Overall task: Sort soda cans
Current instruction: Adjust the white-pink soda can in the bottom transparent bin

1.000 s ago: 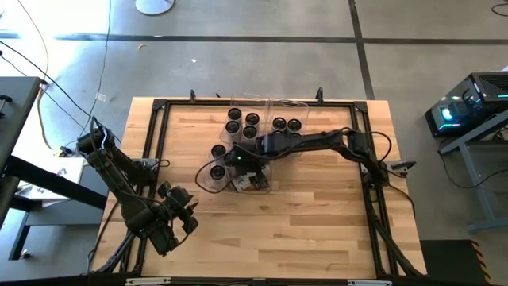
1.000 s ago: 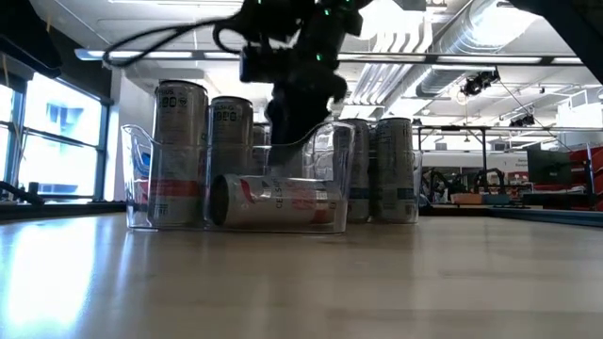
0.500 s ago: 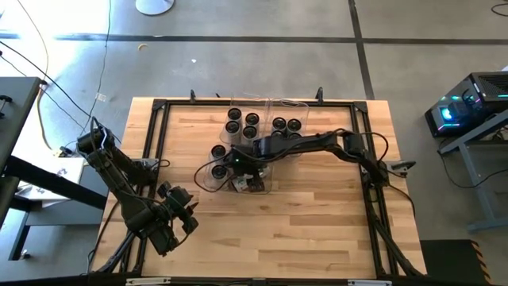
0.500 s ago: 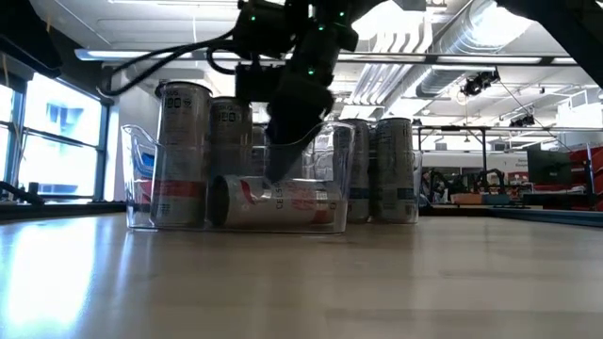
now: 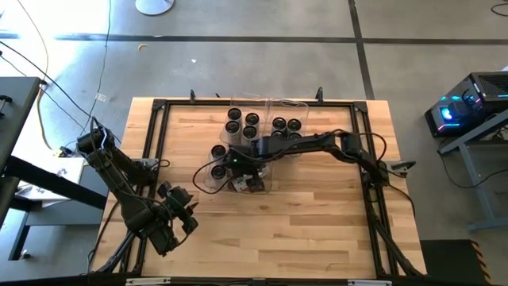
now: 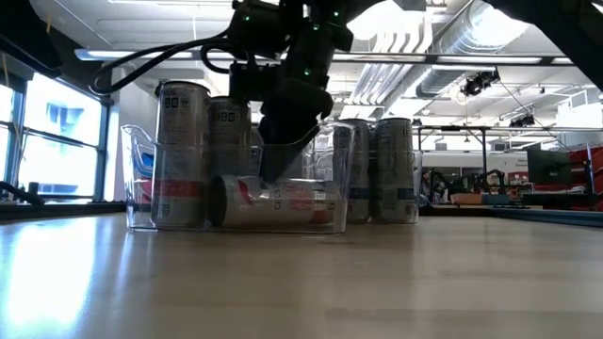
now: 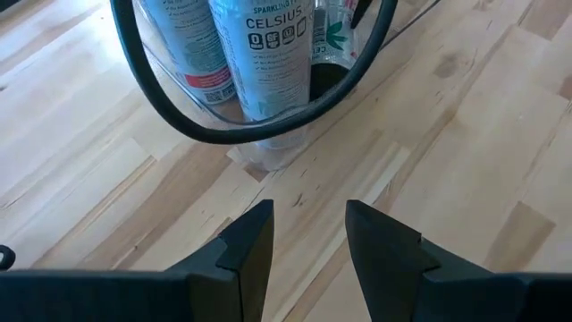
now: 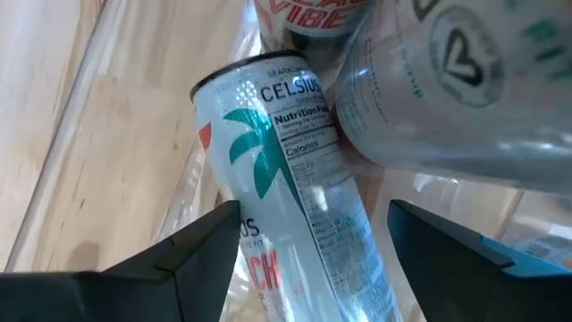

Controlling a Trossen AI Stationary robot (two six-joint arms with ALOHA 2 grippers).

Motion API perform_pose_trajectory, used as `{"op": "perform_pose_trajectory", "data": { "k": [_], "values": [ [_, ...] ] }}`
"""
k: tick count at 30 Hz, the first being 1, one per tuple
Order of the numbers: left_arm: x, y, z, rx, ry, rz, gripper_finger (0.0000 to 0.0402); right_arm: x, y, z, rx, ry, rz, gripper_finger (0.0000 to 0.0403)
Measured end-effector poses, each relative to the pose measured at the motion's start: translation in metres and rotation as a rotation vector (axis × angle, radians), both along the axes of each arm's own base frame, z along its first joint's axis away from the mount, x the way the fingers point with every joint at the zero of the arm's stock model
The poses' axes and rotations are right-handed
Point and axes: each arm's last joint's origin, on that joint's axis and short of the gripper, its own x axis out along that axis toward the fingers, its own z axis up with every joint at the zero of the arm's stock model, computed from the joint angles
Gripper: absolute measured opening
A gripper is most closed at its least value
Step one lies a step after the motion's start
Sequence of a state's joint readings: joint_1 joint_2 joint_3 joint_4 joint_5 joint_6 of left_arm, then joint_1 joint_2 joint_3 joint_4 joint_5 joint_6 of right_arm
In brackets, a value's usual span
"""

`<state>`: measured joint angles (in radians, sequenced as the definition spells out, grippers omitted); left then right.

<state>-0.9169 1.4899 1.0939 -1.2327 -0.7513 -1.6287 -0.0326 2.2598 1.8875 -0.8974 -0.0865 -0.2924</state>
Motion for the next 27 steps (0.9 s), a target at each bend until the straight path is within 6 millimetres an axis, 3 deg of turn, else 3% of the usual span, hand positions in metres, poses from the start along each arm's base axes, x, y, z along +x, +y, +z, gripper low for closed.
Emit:
{"op": "perform_pose_trajectory", "data": {
  "k": [7,11,27],
  "values": [
    [0.000,0.000,0.000,0.000,0.000,0.000,0.0133,-0.002,0.000,0.028,-0.015,0.051,0.019,0.0277],
    [0.000,0.000,0.000,-0.007,0.006,0.001,0.0133,-0.007,-0.002,0.033,-0.019,0.093,0.056,0.0277],
    [0.000,0.000,0.000,-0.008,0.006,0.001,0.0133,-0.011,-0.005,-0.019,-0.002,0.048,0.102,0.0277]
  ]
}}
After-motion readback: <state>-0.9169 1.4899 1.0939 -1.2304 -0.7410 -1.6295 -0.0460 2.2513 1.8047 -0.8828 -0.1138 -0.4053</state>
